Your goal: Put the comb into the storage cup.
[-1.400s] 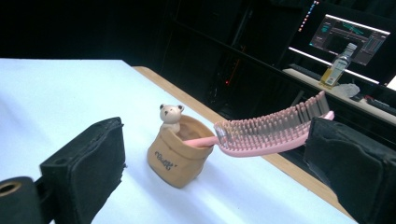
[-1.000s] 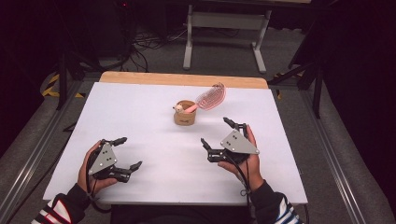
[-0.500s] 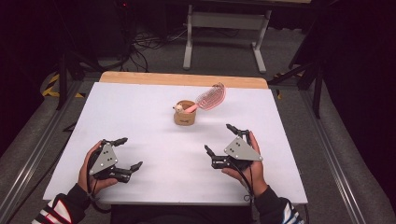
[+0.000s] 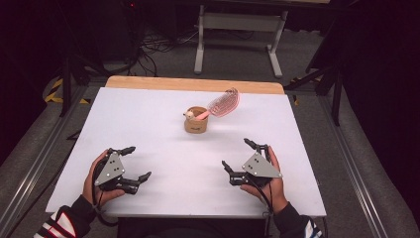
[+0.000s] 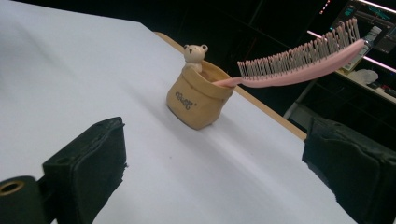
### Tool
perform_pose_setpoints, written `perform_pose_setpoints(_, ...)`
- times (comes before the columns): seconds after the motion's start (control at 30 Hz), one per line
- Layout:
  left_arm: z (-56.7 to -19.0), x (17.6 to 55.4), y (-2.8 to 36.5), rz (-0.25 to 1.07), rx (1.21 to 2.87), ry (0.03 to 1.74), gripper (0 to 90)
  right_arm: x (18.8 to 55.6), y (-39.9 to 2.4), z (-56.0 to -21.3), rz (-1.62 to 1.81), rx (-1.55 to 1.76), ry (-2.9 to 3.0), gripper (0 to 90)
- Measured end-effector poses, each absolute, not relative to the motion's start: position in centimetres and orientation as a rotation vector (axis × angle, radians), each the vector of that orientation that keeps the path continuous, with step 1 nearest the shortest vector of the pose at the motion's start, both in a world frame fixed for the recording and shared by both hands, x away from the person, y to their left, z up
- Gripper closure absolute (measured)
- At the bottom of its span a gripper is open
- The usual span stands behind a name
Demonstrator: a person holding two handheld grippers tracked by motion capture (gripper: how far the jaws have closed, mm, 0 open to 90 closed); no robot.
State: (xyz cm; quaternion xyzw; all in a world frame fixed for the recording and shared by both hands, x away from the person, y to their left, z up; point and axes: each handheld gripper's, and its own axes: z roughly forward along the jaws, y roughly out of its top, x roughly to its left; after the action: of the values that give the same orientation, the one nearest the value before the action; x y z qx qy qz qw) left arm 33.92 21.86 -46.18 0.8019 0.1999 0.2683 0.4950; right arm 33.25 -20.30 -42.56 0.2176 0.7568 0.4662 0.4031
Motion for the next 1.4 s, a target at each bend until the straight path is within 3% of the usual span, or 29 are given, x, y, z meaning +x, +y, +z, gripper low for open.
perform_pose_setpoints(1.1, -46.2, 34.2, 22.3, 0.626, 1.929, 0.506, 6.9, 32.4, -26.6, -45.9, 1.065, 0.751, 1.938, 5.8)
perform_pose_setpoints(1.4, -46.3, 34.1, 22.1, 0.642, 1.940, 0.509, 6.9, 32.4, -26.4, -46.1, 1.066, 0.732, 1.951, 5.8)
